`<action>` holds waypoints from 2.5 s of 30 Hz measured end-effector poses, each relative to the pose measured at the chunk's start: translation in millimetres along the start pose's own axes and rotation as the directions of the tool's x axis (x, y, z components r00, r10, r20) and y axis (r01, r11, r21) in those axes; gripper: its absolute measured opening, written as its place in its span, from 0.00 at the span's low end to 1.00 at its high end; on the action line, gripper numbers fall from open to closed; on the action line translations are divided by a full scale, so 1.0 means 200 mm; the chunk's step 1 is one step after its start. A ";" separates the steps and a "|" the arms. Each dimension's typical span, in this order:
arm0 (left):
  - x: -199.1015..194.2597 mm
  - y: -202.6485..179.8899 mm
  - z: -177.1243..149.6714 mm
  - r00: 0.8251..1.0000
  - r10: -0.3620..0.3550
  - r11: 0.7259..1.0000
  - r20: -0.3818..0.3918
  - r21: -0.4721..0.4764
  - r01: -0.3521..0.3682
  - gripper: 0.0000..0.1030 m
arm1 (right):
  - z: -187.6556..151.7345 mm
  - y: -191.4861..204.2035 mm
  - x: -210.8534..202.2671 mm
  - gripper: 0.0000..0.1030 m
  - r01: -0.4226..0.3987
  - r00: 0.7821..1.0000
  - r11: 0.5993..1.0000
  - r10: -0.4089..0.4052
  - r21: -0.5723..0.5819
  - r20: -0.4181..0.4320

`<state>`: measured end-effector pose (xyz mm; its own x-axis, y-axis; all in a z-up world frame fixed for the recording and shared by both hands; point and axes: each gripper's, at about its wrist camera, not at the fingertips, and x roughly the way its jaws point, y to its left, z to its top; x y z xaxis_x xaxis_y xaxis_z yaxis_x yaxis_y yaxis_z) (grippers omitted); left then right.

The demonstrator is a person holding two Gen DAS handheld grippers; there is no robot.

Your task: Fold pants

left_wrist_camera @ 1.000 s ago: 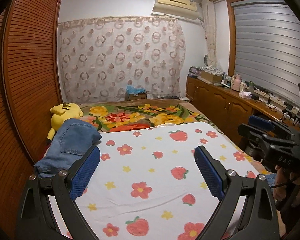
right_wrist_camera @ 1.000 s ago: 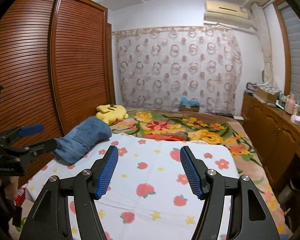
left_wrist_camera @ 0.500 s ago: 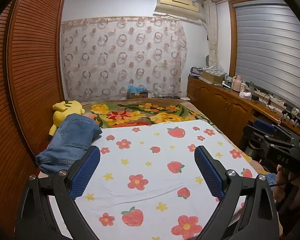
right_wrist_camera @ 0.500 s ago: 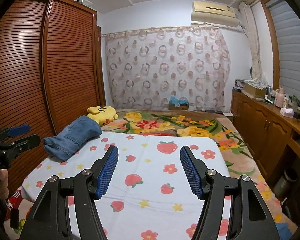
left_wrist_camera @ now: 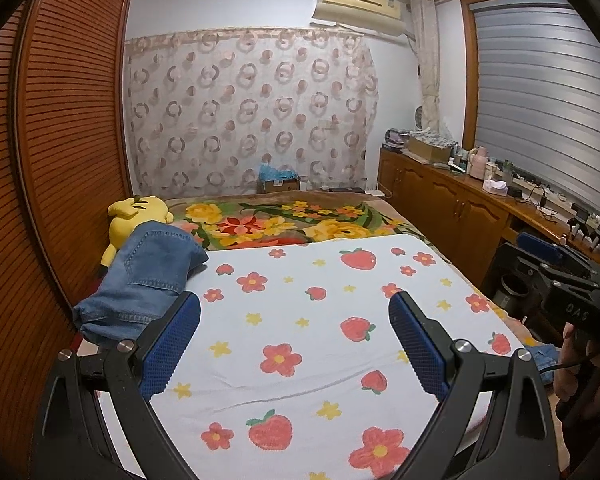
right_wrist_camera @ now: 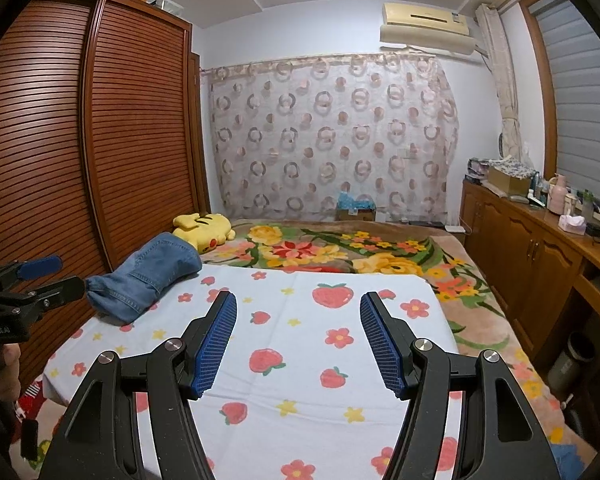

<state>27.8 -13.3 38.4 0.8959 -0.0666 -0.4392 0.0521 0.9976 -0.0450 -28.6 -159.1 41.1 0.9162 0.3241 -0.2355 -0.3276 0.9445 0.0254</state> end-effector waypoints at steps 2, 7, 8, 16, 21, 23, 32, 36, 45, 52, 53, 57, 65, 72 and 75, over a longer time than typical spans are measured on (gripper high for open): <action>0.00 0.01 0.00 1.000 -0.002 1.000 -0.003 -0.003 0.002 0.93 | 0.01 0.00 0.00 0.65 0.001 1.000 1.000 -0.001 0.001 0.000; 0.00 0.01 0.00 1.000 0.001 1.000 -0.002 -0.001 -0.001 0.93 | 0.01 0.00 0.00 0.65 0.000 1.000 1.000 0.000 0.000 0.001; 0.00 0.01 0.00 1.000 0.002 1.000 -0.002 -0.003 -0.002 0.93 | 0.01 0.00 0.00 0.65 0.000 1.000 1.000 0.000 0.000 0.001; 0.00 0.01 0.00 1.000 0.001 1.000 -0.004 -0.002 -0.001 0.93 | 0.00 0.00 0.00 0.65 -0.001 1.000 1.000 0.001 -0.002 0.000; 0.00 0.01 0.00 1.000 0.001 1.000 -0.002 -0.003 -0.001 0.93 | -0.01 0.00 -0.01 0.65 0.000 1.000 1.000 0.000 -0.005 0.000; 0.00 0.01 0.00 1.000 0.002 1.000 -0.002 -0.001 -0.002 0.93 | -0.02 0.00 -0.01 0.65 -0.001 1.000 1.000 0.001 -0.005 0.001; 0.00 0.01 0.00 1.000 0.001 1.000 -0.002 -0.002 -0.001 0.93 | -0.03 0.00 -0.02 0.65 -0.004 1.000 1.000 0.004 -0.006 0.006; 0.00 0.01 0.00 1.000 0.001 1.000 -0.002 -0.001 -0.001 0.93 | -0.03 0.00 -0.02 0.65 -0.004 1.000 1.000 0.004 -0.005 0.006; 0.00 0.01 0.00 1.000 0.001 1.000 -0.001 -0.001 -0.001 0.93 | -0.03 0.00 -0.02 0.65 -0.004 1.000 1.000 0.004 -0.006 0.006; 0.00 0.01 0.00 1.000 0.001 1.000 -0.001 -0.001 -0.001 0.93 | -0.03 -0.01 -0.02 0.65 -0.002 1.000 1.000 0.002 -0.008 0.008; 0.00 0.01 0.00 1.000 0.001 1.000 -0.001 0.000 -0.001 0.93 | -0.03 -0.01 -0.02 0.65 -0.003 1.000 1.000 0.003 -0.007 0.008; 0.00 0.00 0.00 1.000 0.001 1.000 -0.001 0.000 -0.001 0.93 | -0.03 -0.01 -0.03 0.65 -0.002 1.000 1.000 0.002 -0.007 0.009; 0.00 0.00 0.00 1.000 0.002 1.000 0.000 0.000 -0.002 0.93 | -0.03 -0.01 -0.03 0.65 -0.002 1.000 1.000 0.003 -0.007 0.009; 0.00 0.00 0.00 1.000 0.001 1.000 0.000 0.001 -0.001 0.93 | -0.02 -0.02 -0.03 0.65 -0.001 1.000 1.000 0.001 -0.007 0.011; 0.00 0.00 0.00 1.000 0.002 1.000 0.000 0.000 -0.002 0.93 | -0.03 -0.01 -0.03 0.65 0.000 1.000 1.000 0.000 -0.007 0.013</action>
<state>28.0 -12.5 37.3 0.8959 -0.0649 -0.4396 0.0504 0.9977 -0.0446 -34.3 -163.9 37.3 0.9191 0.3252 -0.2225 -0.3295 0.9440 0.0184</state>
